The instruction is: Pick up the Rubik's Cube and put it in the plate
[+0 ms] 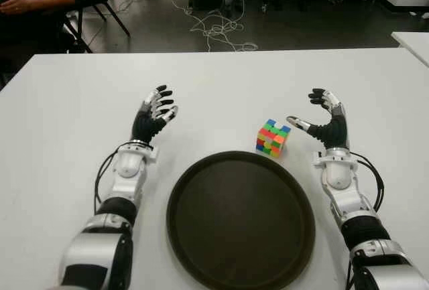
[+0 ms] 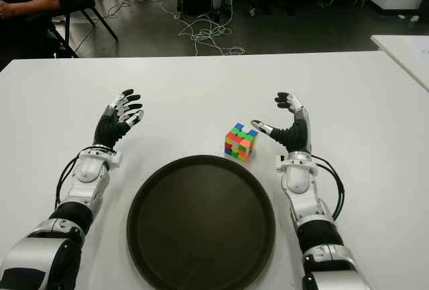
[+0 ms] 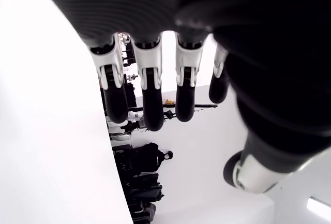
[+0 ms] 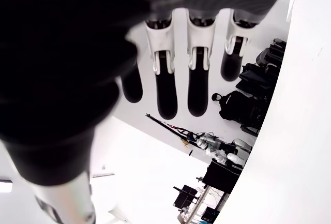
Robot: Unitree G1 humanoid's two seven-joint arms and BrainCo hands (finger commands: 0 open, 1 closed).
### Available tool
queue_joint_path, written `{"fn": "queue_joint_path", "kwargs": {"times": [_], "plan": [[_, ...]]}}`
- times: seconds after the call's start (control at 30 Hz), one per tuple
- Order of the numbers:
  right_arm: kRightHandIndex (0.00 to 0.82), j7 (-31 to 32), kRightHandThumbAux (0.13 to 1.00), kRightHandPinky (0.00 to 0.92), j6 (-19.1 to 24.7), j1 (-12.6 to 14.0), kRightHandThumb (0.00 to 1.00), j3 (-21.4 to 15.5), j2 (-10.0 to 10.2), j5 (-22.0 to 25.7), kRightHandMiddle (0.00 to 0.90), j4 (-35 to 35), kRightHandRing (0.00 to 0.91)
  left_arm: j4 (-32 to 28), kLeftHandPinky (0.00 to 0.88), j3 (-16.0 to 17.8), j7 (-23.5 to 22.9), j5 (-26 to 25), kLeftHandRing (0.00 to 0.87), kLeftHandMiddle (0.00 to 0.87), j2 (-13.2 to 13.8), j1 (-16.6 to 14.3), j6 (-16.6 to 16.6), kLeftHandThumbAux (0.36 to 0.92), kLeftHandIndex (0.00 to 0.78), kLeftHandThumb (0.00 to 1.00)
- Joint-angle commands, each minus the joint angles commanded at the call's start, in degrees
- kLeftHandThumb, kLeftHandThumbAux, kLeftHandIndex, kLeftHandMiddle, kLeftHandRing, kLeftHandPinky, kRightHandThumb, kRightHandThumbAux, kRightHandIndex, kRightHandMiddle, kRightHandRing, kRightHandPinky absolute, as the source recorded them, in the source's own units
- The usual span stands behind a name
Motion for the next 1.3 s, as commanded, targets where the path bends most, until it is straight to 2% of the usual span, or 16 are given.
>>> {"fn": "queue_joint_path", "kwargs": {"times": [0.87, 1.3], "plan": [[0.281, -0.23, 0.828, 0.192, -0.46, 0.12, 0.001, 0.01, 0.32, -0.07, 0.328, -0.53, 0.278, 0.1, 0.24, 0.05, -0.06, 0.05, 0.219, 0.201, 0.14, 0.0, -0.54, 0.707, 0.151, 0.238], [0.264, -0.15, 0.822, 0.189, 0.24, 0.21, 0.021, 0.06, 0.35, -0.14, 0.327, -0.95, 0.277, -0.08, 0.205, 0.17, -0.2, -0.15, 0.205, 0.198, 0.17, 0.07, -0.3, 0.689, 0.147, 0.245]]}}
